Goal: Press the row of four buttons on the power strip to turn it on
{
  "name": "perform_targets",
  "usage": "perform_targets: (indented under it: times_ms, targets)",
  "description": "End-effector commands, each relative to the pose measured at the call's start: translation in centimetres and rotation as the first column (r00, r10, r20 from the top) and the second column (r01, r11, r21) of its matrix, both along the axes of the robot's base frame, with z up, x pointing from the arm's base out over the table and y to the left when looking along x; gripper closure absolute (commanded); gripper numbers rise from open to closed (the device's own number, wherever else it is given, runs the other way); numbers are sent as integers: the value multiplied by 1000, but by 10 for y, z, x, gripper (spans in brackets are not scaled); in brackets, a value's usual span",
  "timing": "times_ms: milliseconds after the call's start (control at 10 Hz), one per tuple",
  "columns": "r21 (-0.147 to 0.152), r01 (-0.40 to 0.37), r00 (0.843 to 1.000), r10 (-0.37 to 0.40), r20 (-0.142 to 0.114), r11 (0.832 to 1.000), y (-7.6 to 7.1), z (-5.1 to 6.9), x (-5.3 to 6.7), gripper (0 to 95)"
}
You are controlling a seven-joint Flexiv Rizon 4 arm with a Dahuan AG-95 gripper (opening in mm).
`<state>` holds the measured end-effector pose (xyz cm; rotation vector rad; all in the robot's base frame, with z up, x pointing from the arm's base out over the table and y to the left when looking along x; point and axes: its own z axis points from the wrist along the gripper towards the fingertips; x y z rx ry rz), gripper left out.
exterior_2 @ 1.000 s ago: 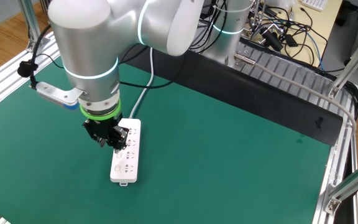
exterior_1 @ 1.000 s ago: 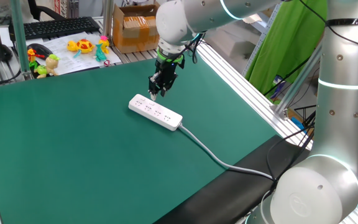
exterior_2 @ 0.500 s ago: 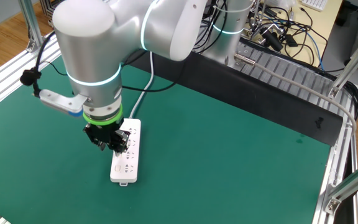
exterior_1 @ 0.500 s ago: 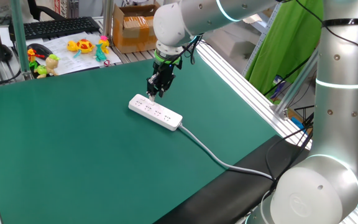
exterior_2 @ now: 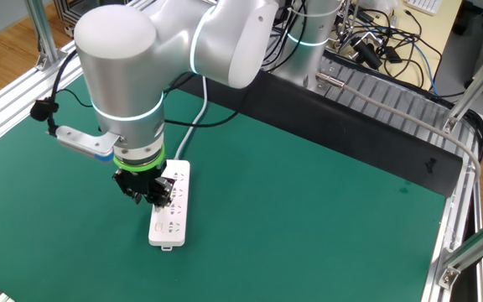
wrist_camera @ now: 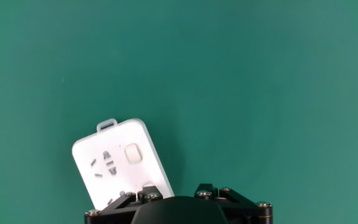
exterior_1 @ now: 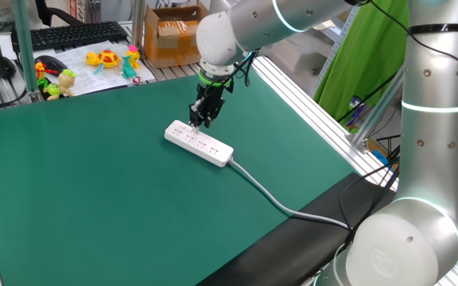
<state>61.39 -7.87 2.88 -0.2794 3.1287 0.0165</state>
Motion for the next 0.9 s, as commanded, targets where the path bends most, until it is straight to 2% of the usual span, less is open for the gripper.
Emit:
perform_targets:
  times_ms: [100,900]
  targets:
    - [1,2,1000,-2,-1,1000,1,-2,1,570]
    - [10,1,1000,-1,-1,1000,4,-3,3,570]
